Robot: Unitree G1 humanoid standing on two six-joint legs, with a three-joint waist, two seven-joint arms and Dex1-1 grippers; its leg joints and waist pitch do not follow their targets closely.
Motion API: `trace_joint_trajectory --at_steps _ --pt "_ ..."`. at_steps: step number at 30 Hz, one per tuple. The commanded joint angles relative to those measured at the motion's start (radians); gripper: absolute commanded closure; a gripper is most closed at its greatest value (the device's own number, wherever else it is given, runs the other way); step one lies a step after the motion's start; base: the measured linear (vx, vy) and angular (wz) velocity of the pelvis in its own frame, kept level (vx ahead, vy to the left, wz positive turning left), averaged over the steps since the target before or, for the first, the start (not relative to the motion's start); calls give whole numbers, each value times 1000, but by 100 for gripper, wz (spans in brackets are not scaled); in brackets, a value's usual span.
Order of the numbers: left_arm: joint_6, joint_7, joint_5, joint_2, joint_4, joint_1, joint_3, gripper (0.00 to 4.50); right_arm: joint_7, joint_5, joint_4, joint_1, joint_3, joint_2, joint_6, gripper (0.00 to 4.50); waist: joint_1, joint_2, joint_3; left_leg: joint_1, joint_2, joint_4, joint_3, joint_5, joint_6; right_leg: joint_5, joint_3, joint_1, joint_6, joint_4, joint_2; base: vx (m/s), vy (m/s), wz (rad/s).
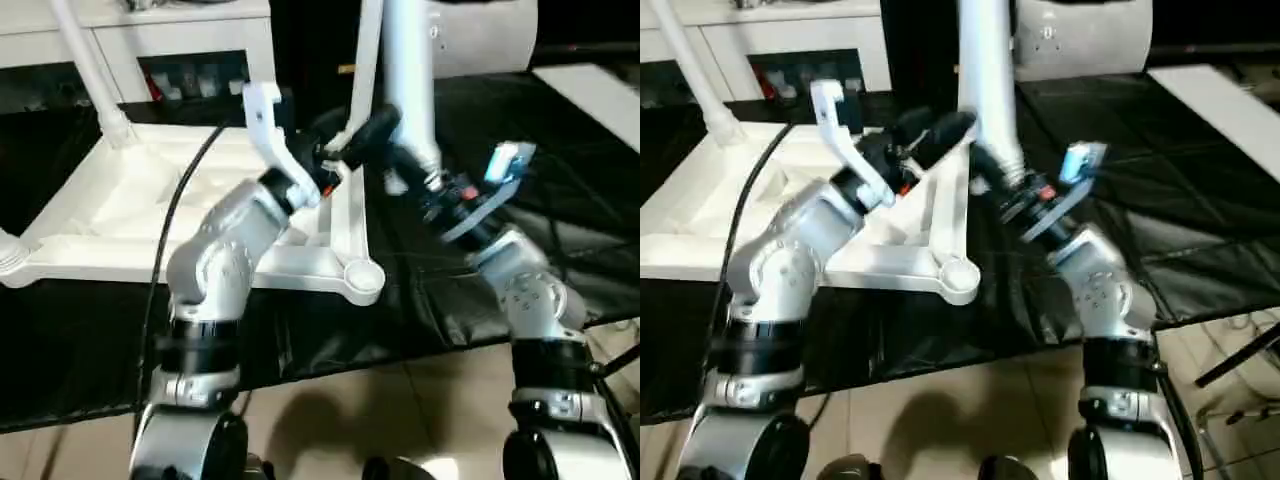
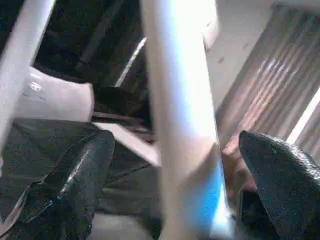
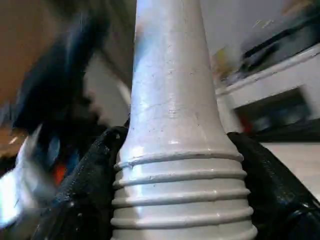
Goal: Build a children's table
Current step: Pick table leg
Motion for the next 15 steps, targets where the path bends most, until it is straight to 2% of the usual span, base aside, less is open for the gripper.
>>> trace_joint_trajectory --at_steps 1,5,6,7,8,10,15 --pt "51 5 -60 -10 18 -22 27 0 16 -26 -35 18 48 -4 16 176 7 -17 -97 -1 18 -67 -3 -78 72 -436 42 84 -62 -96 -52 0 0 0" --pt "81 26 -135 -40 24 -37 72 0 -2 -47 -76 49 92 -13 44 176 11 -15 -102 0 26 -69 -8 -67 73 -380 44 85 -76 -91 -54 0 0 0" --pt "83 33 -159 -44 21 -37 85 0 -5 -50 -79 52 97 -16 45 176 11 -18 -103 -3 26 -69 -9 -56 75 -353 45 87 -86 -87 -55 0 0 0" --pt "84 38 -176 -47 18 -37 93 27 -6 -53 -80 53 100 -18 46 176 13 -18 -102 -3 24 -68 -7 -59 78 -350 45 86 -93 -88 -56 0 0 0" --pt "75 44 -188 -47 13 -35 103 34 -15 -56 -75 55 98 -16 42 176 14 -18 -102 -4 24 -68 -7 -59 80 -350 45 86 -94 -89 -56 0 0 0" --pt "75 47 -197 -46 11 -34 108 34 -16 -58 -72 55 99 -17 40 176 13 -18 -102 -3 25 -69 -7 -60 82 -348 45 86 -91 -90 -55 0 0 0" --pt "80 66 -185 -48 13 -33 114 76 -33 -80 -73 59 115 -22 35 176 12 -23 -101 -5 23 -69 -6 -58 78 -356 46 88 -77 -90 -56 0 0 0"
